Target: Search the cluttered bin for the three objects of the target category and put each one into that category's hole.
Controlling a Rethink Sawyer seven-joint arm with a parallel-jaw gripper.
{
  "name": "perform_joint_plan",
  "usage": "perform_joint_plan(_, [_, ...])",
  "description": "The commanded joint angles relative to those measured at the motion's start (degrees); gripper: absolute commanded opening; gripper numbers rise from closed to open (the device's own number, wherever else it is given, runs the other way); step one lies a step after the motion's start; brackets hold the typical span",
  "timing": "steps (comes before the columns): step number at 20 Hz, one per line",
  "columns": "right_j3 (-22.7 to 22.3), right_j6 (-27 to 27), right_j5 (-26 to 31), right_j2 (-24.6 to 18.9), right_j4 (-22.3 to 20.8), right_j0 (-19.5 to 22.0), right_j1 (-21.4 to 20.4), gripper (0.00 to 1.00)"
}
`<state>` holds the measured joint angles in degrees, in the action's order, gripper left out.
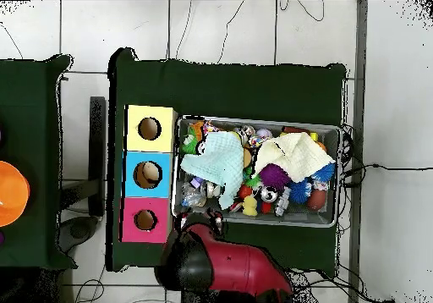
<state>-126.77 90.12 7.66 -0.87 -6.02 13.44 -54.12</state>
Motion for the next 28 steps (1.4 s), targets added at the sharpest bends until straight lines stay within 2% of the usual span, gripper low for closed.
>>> perform_joint_plan(1, [-2.0, 7.2, -11.3, -3.5, -6.6, 2.4, 12.4, 1.00])
perform_joint_plan(9, [1.0, 10.3, -21.9, 0.9, -8.2, -0.9, 21.8, 1.00])
perform_joint_plan(14, [2.3, 10.5, -25.9, 1.9, -7.8, -2.0, 25.3, 1.00])
perform_joint_plan(18, [2.6, 10.9, -26.5, 1.8, -6.5, -3.1, 25.8, 1.00])
perform_joint_plan(28, [2.4, 10.4, -24.4, 2.1, -6.0, -3.7, 23.4, 1.00])
